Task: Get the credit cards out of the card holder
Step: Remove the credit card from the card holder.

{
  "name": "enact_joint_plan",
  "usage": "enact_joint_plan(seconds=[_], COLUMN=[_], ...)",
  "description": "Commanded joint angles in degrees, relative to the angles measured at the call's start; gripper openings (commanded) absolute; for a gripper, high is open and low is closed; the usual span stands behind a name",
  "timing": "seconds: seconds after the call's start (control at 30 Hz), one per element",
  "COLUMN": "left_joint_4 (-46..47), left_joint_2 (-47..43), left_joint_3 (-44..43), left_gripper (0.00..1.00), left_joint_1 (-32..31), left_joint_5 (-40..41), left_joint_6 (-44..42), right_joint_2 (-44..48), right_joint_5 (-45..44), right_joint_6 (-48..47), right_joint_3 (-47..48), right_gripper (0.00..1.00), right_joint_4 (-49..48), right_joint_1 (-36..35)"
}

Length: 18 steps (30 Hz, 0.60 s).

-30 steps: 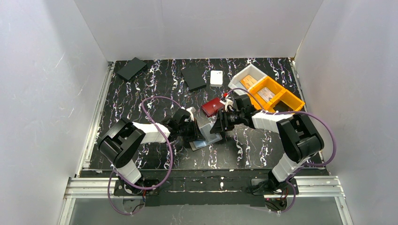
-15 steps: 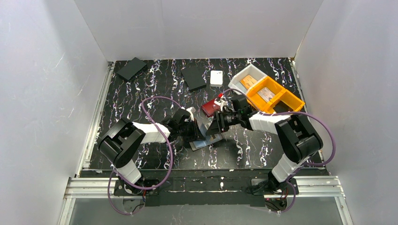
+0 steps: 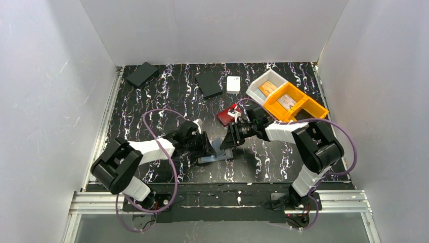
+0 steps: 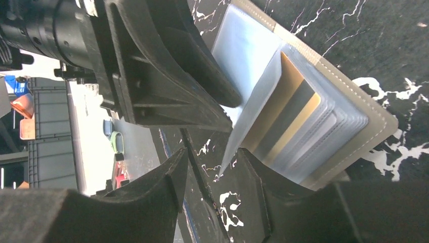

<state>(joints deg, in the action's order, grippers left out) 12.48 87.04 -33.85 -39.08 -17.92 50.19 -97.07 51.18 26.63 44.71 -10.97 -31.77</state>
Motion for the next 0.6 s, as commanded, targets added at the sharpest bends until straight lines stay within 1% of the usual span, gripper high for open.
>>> enact_joint_plan(seconds=[0.0,0.13,0.23,0.3,0.4,0.47,0.57], left_joint_4=[-9.3,-10.0,-9.4,-9.5,-11.7,-15.5,-20.3], left_joint_2=[-5.0,-6.6,-6.9,-8.6,-13.7,-17.7,-23.0], left_joint_3=[1.1,1.3,1.6,2.2,3.2,3.6,3.9], left_gripper=[0.34,0.35,0.36,0.40,0.50,0.57,0.65], left_joint_1=[1.0,1.3,1.6,1.9,2.7,3.6,4.9], left_joint_5=[2.7,3.1,3.1,4.1,7.8,10.8,14.2], left_joint_6=[0.3,0.1,0.8,1.3,1.8,1.5,0.5], right_joint_2=[-1.6,-3.7,-6.0,-7.5,-9.4,-10.7,-13.0], right_joint_5=[1.9,3.2,4.2,4.3,4.0,3.7,3.6], right_joint_6=[-1.5,-2.0,-3.9,-6.2,-9.1,-11.0,-12.4], right_joint_3=[3.2,5.6,9.5,12.1,14.8,16.7,19.5], right_gripper=[0.49,0.49,0.49,0.49,0.48,0.49,0.49], right_joint_4=[-0.4,0.7,4.1,7.3,11.0,14.7,17.1], right_joint_1=[-1.5,-4.0,-5.5,-6.2,-7.1,-7.9,-9.0])
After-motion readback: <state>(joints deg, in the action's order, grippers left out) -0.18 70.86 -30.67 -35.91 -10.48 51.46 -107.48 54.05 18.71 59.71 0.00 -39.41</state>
